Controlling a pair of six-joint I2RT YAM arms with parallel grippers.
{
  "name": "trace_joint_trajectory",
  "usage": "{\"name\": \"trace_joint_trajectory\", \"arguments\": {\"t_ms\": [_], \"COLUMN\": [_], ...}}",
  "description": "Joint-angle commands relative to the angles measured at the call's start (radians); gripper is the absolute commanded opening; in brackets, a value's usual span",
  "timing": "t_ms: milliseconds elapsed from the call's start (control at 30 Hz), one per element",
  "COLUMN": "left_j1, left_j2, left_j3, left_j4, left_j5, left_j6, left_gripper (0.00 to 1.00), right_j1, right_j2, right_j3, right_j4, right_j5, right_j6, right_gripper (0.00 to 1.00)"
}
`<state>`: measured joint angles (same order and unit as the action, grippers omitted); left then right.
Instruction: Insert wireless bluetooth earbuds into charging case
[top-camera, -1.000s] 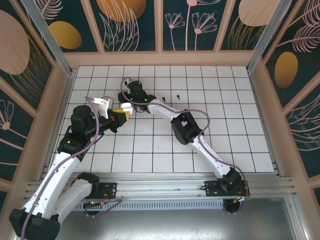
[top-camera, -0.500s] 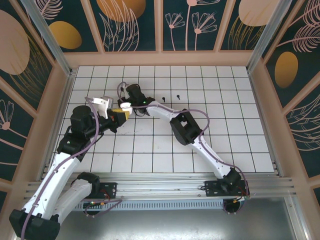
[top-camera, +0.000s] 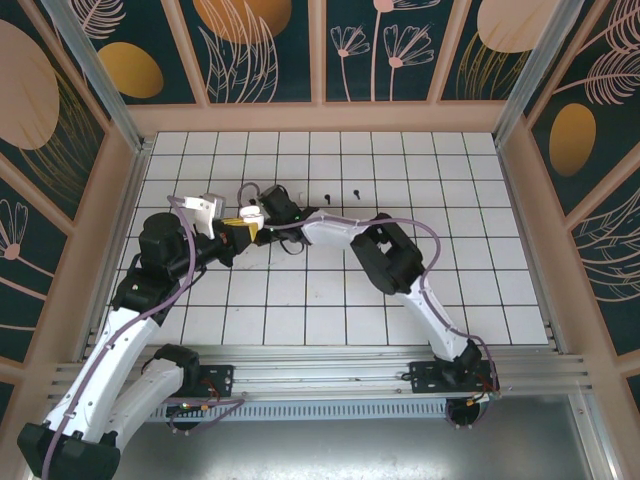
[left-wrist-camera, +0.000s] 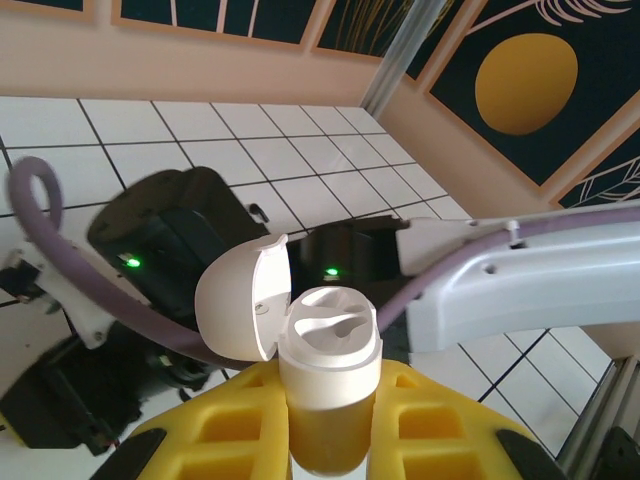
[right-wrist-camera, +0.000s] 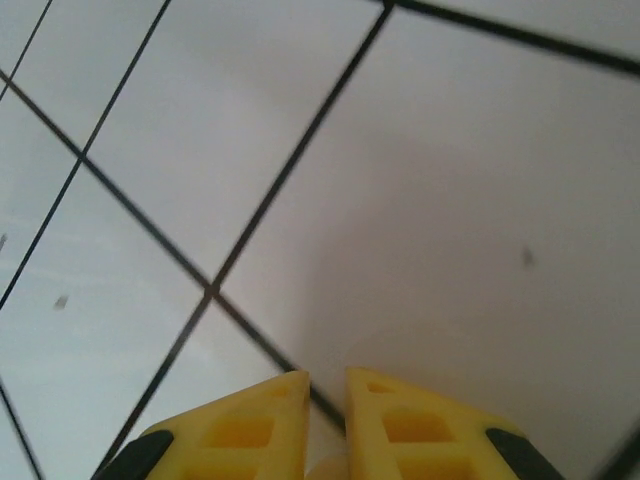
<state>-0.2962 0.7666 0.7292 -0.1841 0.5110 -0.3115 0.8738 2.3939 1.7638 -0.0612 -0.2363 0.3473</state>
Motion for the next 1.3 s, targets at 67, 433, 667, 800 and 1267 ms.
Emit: {"name": "trace_joint_trajectory", "arguments": {"t_ms": [67,433,667,800,1267], "left_j1": [0.005,0.005,0.003,0.004,0.005], "left_j2": [0.003,0.092,0.164,0.175,0.095], "left_j3": [-0.015,-0.067,-0.121,-0.133,-0.157], "left_j4": [0.036,0.173,0.320,0.331,0.233], "left_j5": [0.004,0.095,0.187,0.173,0.074], "left_j6": [-0.028,-0.059,-0.048,-0.030,0.015], "left_gripper": [0.14,0.13,0.13,0.13,0.13], "right_j1": [0.007,-0.068,-0.068,-0.043,0.043], "right_j2": [-0.147,-0.509,-0.670,-0.670,-0.432], "right_j3": [-0.261,-0.723,-0.771,-0.770,-0.534], "right_j4": [0.001,0.038,-0.019,-0.018,-0.206], "right_j5": [0.049,0.216,0.247,0.238,0.282], "right_j6": [0.099,0.310,0.341,0.319,0.258], "right_gripper": [0.15,0.16,0.21,0.28,0.31]}}
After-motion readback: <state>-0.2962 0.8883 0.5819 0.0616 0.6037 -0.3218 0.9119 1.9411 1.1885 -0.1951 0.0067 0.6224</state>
